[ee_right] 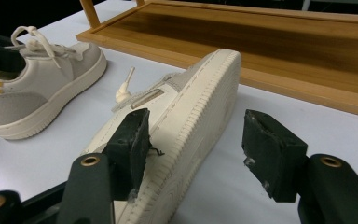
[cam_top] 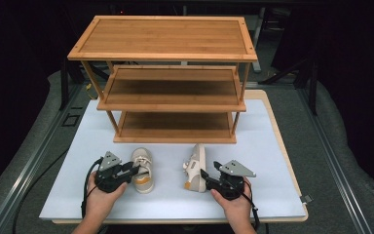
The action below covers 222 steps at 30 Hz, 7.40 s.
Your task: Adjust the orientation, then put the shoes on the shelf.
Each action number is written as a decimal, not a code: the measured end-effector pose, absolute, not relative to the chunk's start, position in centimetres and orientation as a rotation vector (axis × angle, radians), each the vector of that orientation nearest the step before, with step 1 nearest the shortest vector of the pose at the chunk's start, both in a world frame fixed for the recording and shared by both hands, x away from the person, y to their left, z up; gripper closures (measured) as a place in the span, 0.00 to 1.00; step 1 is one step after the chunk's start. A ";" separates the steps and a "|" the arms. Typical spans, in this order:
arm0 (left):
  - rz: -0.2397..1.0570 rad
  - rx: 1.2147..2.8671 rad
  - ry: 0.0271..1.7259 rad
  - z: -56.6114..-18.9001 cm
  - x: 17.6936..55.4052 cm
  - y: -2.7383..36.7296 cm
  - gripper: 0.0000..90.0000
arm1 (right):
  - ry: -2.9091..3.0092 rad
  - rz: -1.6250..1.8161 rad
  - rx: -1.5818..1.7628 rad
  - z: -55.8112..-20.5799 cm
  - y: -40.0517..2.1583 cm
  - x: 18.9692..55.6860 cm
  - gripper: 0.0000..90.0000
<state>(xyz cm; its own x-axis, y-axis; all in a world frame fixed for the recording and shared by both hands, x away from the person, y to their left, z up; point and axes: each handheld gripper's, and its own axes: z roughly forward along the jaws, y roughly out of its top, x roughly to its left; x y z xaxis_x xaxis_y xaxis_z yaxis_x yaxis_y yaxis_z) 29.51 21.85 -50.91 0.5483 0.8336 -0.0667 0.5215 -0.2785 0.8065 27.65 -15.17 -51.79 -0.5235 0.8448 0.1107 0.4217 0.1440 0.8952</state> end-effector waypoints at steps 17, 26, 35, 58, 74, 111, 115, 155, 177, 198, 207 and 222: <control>0.498 1.942 1.128 -51.0 29.5 23.1 0.69 | 1.981 1.334 1.285 -52.0 -16.9 27.1 0.49; 0.468 1.924 1.156 -51.4 29.6 23.2 0.67 | 1.951 1.266 1.404 -52.3 -18.7 26.8 0.53; 0.430 1.906 1.168 -51.6 29.7 23.5 0.67 | 1.864 1.301 1.508 -52.0 -20.9 26.8 0.54; 0.302 1.871 1.203 -52.0 30.5 21.6 0.66 | 1.923 1.389 1.613 -53.1 -18.3 28.6 0.65; 0.273 1.860 1.229 -51.8 30.7 17.9 0.66 | 2.086 1.370 1.471 -52.5 -15.0 29.1 0.71; 0.241 1.870 1.168 -52.2 31.9 14.5 0.62 | 2.078 1.375 1.437 -52.5 -11.0 30.2 0.74; 0.252 1.879 1.156 -52.2 31.9 14.6 0.62 | 2.073 1.372 1.437 -52.6 -11.0 30.1 0.74; 0.321 1.659 1.208 -54.3 30.5 14.6 0.55 | 1.777 1.518 1.537 -54.5 -9.9 28.4 0.58; 0.349 1.559 1.243 -55.0 29.8 14.1 0.56 | 1.701 1.513 1.640 -54.9 -9.5 28.3 0.62; 0.348 1.539 1.260 -55.0 29.8 14.0 0.57 | 1.691 1.506 1.678 -54.8 -9.4 28.4 0.63; 0.353 1.528 1.283 -54.9 29.7 13.7 0.59 | 1.691 1.551 1.697 -54.9 -9.7 28.5 0.67; 0.345 1.554 1.284 -54.4 29.8 13.8 0.61 | 1.682 1.532 1.711 -54.6 -9.5 28.3 0.68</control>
